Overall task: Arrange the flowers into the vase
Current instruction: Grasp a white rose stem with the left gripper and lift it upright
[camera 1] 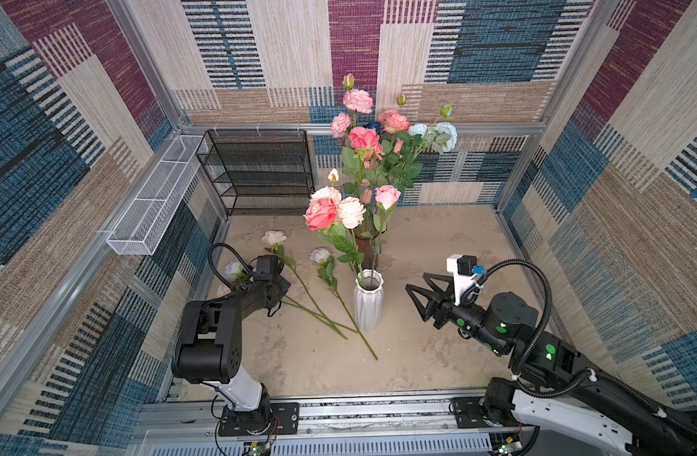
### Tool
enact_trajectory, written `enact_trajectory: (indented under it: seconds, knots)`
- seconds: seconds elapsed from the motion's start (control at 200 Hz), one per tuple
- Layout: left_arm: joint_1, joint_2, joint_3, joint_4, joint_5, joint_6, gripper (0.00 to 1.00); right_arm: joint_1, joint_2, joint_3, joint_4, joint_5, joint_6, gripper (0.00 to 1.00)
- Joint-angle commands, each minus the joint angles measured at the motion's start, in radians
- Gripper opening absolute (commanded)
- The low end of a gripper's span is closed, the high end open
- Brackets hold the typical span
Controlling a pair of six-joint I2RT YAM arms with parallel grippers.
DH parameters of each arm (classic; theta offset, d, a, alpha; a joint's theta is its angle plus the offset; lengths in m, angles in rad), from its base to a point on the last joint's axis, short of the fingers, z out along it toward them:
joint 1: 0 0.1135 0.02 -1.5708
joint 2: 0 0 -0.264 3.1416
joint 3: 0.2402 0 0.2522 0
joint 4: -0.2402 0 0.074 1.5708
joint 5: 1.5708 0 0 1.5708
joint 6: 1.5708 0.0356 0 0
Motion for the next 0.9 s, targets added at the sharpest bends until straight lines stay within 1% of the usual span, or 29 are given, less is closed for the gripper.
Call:
enact_trajectory:
  seconds: [0.0, 0.05, 0.155, 0.245, 0.361, 0.466, 0.611, 0.766, 0.896]
  knots:
    - [0.002, 0.031, -0.006, -0.056, 0.015, 0.017, 0.12, 0.001, -0.006, 0.011, 0.002, 0.010, 0.003, 0.69]
    - [0.002, 0.032, -0.014, -0.050, 0.020, 0.018, 0.09, 0.001, -0.006, 0.015, 0.001, 0.011, 0.001, 0.69]
    - [0.003, 0.021, -0.025, -0.036, 0.029, 0.019, 0.00, 0.001, -0.005, 0.018, 0.001, 0.017, -0.002, 0.69]
    - [0.003, -0.005, -0.025, -0.033, 0.039, 0.023, 0.00, 0.002, -0.001, 0.022, 0.003, 0.018, -0.006, 0.69]
    - [0.003, -0.079, -0.012, -0.051, 0.037, 0.038, 0.00, 0.002, 0.001, 0.025, 0.003, 0.020, -0.006, 0.69]
    - [0.003, -0.183, -0.007, -0.083, 0.035, 0.046, 0.00, 0.002, -0.001, 0.026, 0.001, 0.024, -0.007, 0.69]
    - [0.002, -0.384, -0.011, -0.148, 0.041, 0.061, 0.00, 0.002, -0.002, 0.037, 0.002, 0.025, -0.005, 0.70]
    - [0.001, -0.631, 0.007, -0.233, 0.084, 0.085, 0.00, 0.001, 0.001, 0.057, 0.013, 0.005, -0.009, 0.70]
    - [0.001, -0.816, 0.066, -0.307, 0.148, 0.106, 0.00, 0.002, 0.014, 0.076, 0.026, -0.028, -0.012, 0.71]
